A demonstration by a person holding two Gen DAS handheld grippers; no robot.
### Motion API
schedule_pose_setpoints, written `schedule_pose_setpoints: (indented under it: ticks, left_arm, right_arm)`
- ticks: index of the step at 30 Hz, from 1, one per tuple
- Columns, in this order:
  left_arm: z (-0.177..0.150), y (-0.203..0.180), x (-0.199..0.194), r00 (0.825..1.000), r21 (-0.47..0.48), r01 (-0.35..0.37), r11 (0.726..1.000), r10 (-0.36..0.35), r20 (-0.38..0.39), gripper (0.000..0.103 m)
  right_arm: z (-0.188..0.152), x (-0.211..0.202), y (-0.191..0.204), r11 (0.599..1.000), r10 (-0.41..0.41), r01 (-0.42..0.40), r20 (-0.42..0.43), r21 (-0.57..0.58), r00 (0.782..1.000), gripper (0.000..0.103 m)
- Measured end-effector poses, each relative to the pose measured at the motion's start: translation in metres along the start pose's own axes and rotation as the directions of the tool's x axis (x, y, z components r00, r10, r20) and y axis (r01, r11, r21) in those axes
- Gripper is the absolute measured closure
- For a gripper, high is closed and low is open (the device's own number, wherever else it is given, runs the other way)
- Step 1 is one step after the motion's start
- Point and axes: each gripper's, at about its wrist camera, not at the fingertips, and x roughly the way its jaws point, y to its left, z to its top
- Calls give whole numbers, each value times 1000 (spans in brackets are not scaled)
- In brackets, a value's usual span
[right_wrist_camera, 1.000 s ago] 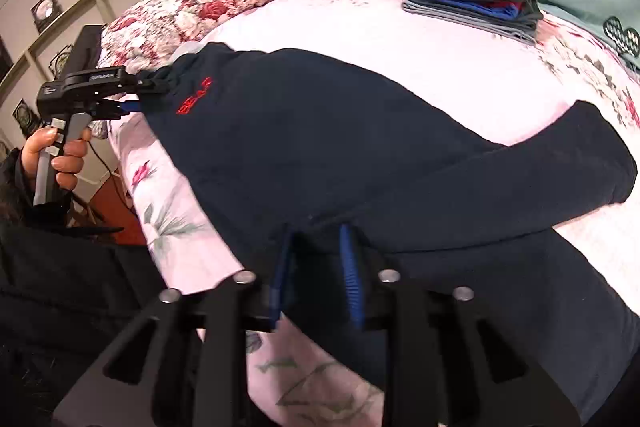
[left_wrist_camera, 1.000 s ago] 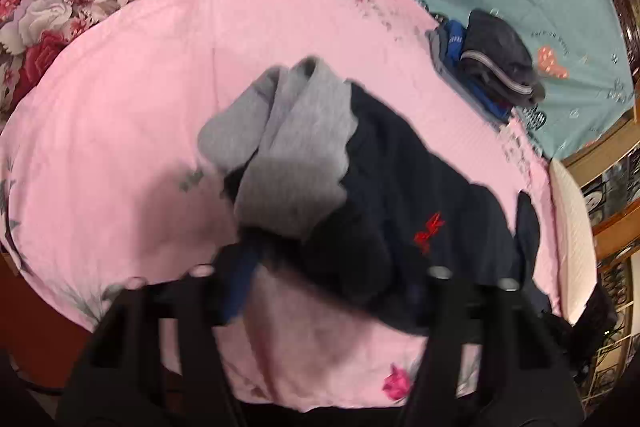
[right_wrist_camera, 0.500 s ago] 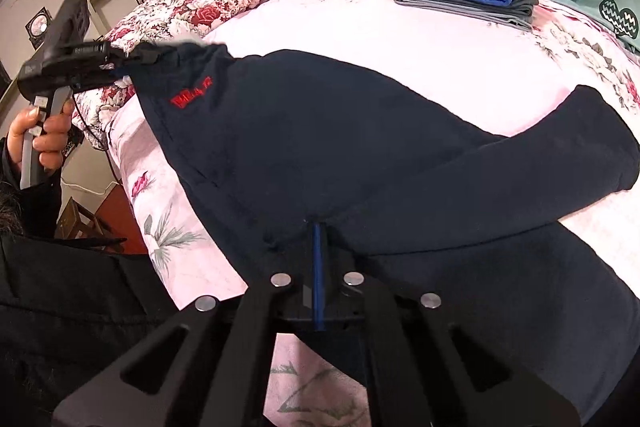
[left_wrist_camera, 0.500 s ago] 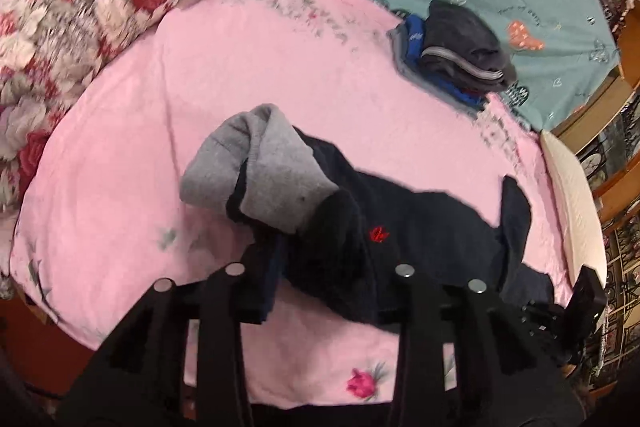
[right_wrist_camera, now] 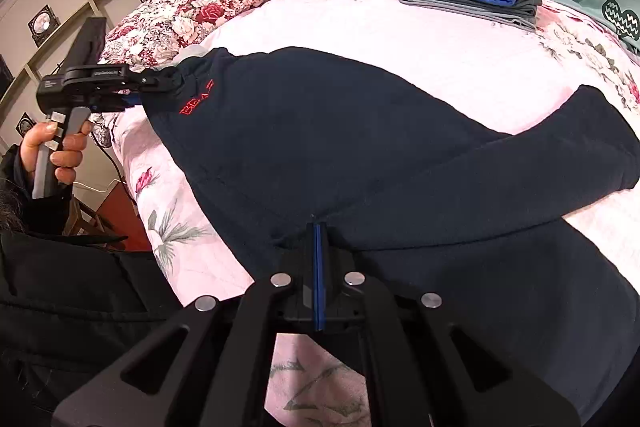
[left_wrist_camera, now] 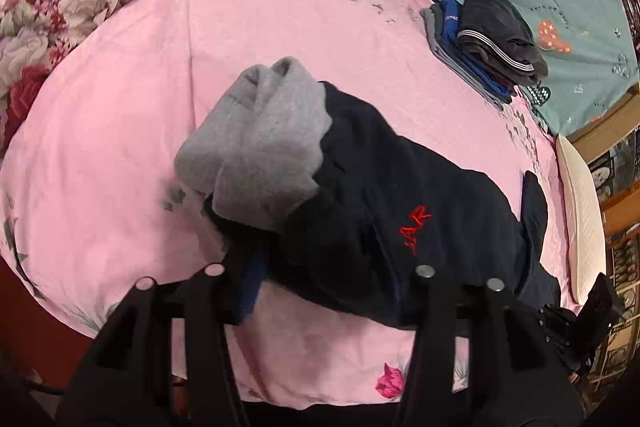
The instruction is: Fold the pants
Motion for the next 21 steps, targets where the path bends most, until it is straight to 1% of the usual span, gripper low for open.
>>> schedule_pose_setpoints:
  ticks: [1,3,5,7,9,10,11,12,14,15,16,17,19,21]
  left_arm:
    - [2,1,-2,1000,-5,4,1000,-4,16,80]
    - [9,-3,-11,998,2,30,1000,-30,52,84]
    - [16,-15,-19,995,40,33,999,-36,88,85]
    - [21,-35,-33,989,110,48,993,-62,135,86]
    - [20,-49,-42,983,169,41,985,-70,169,86]
    - [19,-50,-41,983,179,31,983,-63,172,86]
    - [19,-46,-35,986,168,19,986,-46,161,86]
    - [19,-32,-22,992,130,2,992,-18,127,86]
    - [15,5,9,999,28,-25,999,24,43,85]
    - [9,18,16,1000,0,-15,1000,15,22,83]
    - [5,24,15,999,-3,5,1000,-4,37,82]
    - [1,22,11,999,20,-8,1000,7,54,82]
    - [-4,15,4,997,45,-45,998,42,71,80]
    - [-8,5,-7,993,79,-93,993,87,83,79]
  right_arm:
    - [-1,0,0,1000,-2,2,1,-6,1000,103]
    - [0,1,0,1000,-2,2,6,-5,1000,103]
    - [1,0,0,1000,-1,1,11,0,1000,103]
    - [1,-3,2,1000,2,-2,26,-2,1000,103]
    - [2,-4,6,1000,15,-15,40,-8,999,103]
    - [2,-2,8,1000,18,-17,35,-11,999,103]
    - [1,2,10,1000,17,-16,23,-11,1000,103]
    - [0,7,11,1000,13,-13,11,-9,1000,103]
    - [0,9,12,1000,13,-13,17,-10,1000,103]
    - [0,9,13,1000,15,-15,16,-16,1000,103]
    - [0,9,14,1000,16,-16,12,-18,1000,103]
    - [-1,9,14,1000,18,-17,6,-20,1000,103]
    - [-1,6,13,1000,22,-22,3,-20,1000,103]
    - [0,-5,9,1000,8,-7,26,-18,1000,102]
